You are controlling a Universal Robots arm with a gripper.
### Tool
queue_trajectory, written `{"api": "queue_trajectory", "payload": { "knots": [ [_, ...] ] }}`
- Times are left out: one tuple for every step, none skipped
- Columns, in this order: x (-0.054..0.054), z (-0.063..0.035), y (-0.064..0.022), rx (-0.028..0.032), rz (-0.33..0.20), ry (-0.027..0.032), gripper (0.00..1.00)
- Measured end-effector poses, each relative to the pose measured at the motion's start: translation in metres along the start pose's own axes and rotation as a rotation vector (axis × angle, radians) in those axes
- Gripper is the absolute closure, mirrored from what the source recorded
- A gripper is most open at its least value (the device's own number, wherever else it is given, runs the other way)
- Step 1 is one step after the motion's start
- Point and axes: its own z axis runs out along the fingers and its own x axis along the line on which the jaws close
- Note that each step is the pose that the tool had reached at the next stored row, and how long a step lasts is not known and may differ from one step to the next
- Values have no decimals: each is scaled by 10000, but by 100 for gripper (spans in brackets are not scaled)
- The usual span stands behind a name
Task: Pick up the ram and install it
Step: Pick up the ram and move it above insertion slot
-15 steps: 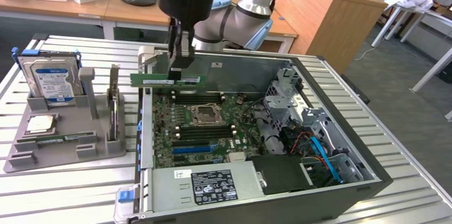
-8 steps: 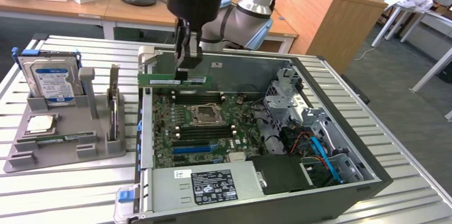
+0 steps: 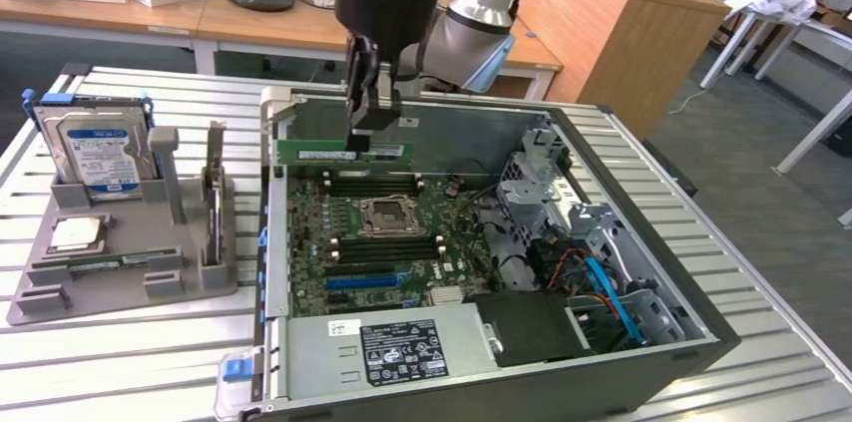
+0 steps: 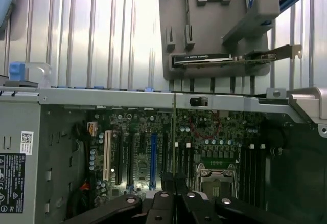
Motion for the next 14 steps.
{"api": "queue_trajectory", "payload": {
  "knots": [
    [0,-1,-17,0,1,1,89],
    [1,-2,-36,0,2,0,89],
    [1,-2,-54,0,2,0,89],
    [1,-3,-72,0,3,0,89],
    [2,-3,-90,0,5,0,89],
    [2,-4,-109,0,6,0,89],
    [2,-5,-127,0,7,0,89],
    [2,-6,-145,0,10,0,89],
    [3,-7,-166,0,11,0,89],
    [3,-7,-186,0,12,-1,89],
    [3,-9,-206,0,13,1,89],
    [4,-9,-226,0,13,0,89],
    [4,-10,-247,0,14,0,89],
    [4,-11,-269,0,15,0,89]
  ]
}}
